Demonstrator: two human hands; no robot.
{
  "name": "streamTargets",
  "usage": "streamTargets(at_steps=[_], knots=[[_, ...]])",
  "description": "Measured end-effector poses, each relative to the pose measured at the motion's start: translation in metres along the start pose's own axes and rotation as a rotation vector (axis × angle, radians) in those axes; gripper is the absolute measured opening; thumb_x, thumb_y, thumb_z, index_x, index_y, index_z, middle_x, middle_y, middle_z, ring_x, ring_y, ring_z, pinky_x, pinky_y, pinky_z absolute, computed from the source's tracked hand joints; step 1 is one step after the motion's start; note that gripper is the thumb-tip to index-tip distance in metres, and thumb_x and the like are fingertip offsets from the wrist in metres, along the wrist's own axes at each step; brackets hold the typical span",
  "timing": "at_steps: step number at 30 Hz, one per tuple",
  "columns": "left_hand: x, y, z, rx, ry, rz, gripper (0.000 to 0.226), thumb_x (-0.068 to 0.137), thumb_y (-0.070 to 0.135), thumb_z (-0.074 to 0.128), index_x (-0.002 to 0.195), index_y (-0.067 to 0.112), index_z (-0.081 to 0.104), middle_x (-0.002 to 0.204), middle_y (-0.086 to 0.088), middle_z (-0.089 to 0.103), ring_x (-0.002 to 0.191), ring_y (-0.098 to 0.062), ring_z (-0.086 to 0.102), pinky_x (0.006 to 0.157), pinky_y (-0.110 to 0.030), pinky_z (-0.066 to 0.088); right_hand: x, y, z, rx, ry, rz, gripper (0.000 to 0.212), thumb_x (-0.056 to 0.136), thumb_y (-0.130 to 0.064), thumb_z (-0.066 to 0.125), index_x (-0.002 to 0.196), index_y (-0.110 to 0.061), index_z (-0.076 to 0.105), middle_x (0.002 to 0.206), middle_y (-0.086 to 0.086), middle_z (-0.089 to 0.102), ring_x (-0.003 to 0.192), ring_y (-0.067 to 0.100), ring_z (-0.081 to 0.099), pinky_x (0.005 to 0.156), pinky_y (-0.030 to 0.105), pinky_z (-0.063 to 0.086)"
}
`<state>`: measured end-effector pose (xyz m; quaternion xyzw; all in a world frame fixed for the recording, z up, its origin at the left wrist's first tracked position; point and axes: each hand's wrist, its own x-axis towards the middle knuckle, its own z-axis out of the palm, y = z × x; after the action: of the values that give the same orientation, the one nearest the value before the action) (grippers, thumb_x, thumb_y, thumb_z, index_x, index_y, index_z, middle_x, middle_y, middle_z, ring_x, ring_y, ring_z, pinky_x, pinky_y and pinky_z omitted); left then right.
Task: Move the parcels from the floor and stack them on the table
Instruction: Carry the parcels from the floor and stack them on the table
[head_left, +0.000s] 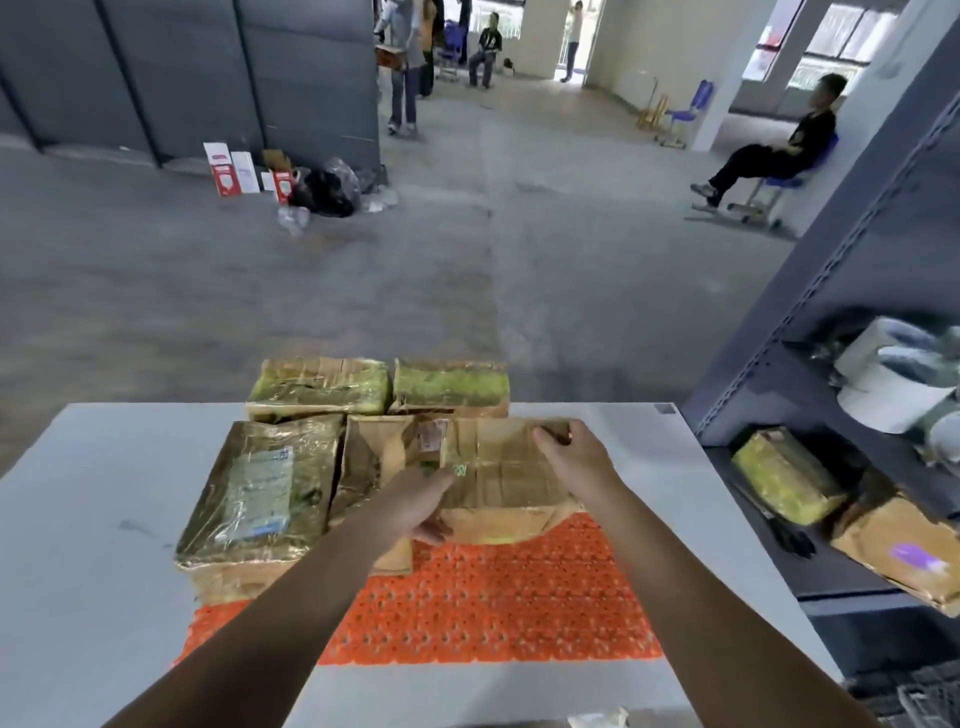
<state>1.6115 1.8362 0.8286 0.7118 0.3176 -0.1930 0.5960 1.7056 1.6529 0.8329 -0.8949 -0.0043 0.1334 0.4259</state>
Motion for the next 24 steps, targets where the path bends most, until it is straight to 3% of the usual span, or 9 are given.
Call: streamTargets(at_steps=[2, 4, 6, 10, 14, 20, 24], knots=[[0.014, 0.009, 0.005, 0.093, 0.064, 0.021, 0.041, 0.099, 0.041, 0.045, 0.116, 0.006, 0.055, 0.095, -0.013, 0.063, 0.077, -0.027, 0.072, 0.071, -0.039, 0.061, 0.026, 0.003, 0.005, -0.049, -0.060, -0.013, 0.038, 0.097, -0.039, 0.052, 0.126, -0.014, 0.049, 0.107, -0.002, 0.053, 0.091, 0.017, 0.051, 0.076, 0.031, 0.041], [0.028, 0.012, 0.005, 0.200, 0.131, 0.060, 0.033, 0.100, 0.038, 0.042, 0.086, 0.012, 0.057, 0.086, -0.014, 0.062, 0.073, -0.026, 0.069, 0.072, -0.038, 0.059, 0.047, 0.003, 0.012, -0.069, -0.101, 0.005, 0.037, 0.098, -0.038, 0.050, 0.124, -0.012, 0.049, 0.105, 0.001, 0.054, 0.084, 0.016, 0.051, 0.069, 0.030, 0.040], [0.044, 0.009, 0.001, 0.406, 0.241, 0.150, 0.033, 0.097, 0.032, 0.040, 0.078, 0.010, 0.056, 0.084, -0.013, 0.062, 0.070, -0.024, 0.062, 0.068, -0.036, 0.053, 0.065, 0.003, 0.021, -0.104, -0.134, 0.026, 0.034, 0.099, -0.037, 0.049, 0.119, -0.009, 0.050, 0.100, 0.004, 0.056, 0.073, 0.014, 0.051, 0.057, 0.029, 0.038], [0.064, 0.001, -0.013, 0.622, 0.455, 0.241, 0.035, 0.093, 0.028, 0.043, 0.117, 0.008, 0.058, 0.108, -0.015, 0.057, 0.103, -0.034, 0.055, 0.090, -0.046, 0.048, 0.086, 0.002, 0.043, -0.152, -0.175, 0.061, 0.028, 0.100, -0.035, 0.048, 0.105, -0.008, 0.051, 0.084, 0.003, 0.056, 0.065, 0.013, 0.051, 0.052, 0.027, 0.038], [0.075, -0.005, -0.026, 0.679, 0.448, 0.311, 0.050, 0.093, 0.029, 0.051, 0.141, 0.018, 0.042, 0.130, -0.013, 0.046, 0.126, -0.031, 0.039, 0.105, -0.042, 0.037, 0.098, 0.000, 0.061, -0.139, -0.174, 0.085, 0.028, 0.100, -0.035, 0.048, 0.106, -0.008, 0.052, 0.083, 0.000, 0.054, 0.067, 0.012, 0.052, 0.051, 0.026, 0.036], [0.088, -0.026, -0.032, 0.804, 0.338, 0.346, 0.074, 0.085, 0.051, 0.059, 0.147, 0.025, 0.028, 0.147, -0.008, 0.027, 0.137, -0.030, 0.029, 0.106, -0.043, 0.041, 0.109, -0.002, 0.076, -0.096, -0.063, 0.145, 0.036, 0.099, -0.033, 0.051, 0.122, -0.005, 0.050, 0.116, 0.012, 0.060, 0.097, 0.026, 0.059, 0.075, 0.035, 0.046], [0.092, -0.032, -0.034, 0.948, 0.296, 0.354, 0.087, 0.079, 0.063, 0.058, 0.149, 0.028, 0.022, 0.149, -0.008, 0.022, 0.134, -0.030, 0.029, 0.102, -0.044, 0.044, 0.108, -0.003, 0.083, -0.118, -0.074, 0.156, 0.034, 0.101, -0.034, 0.047, 0.122, -0.008, 0.048, 0.109, 0.009, 0.062, 0.080, 0.019, 0.058, 0.063, 0.028, 0.042]])
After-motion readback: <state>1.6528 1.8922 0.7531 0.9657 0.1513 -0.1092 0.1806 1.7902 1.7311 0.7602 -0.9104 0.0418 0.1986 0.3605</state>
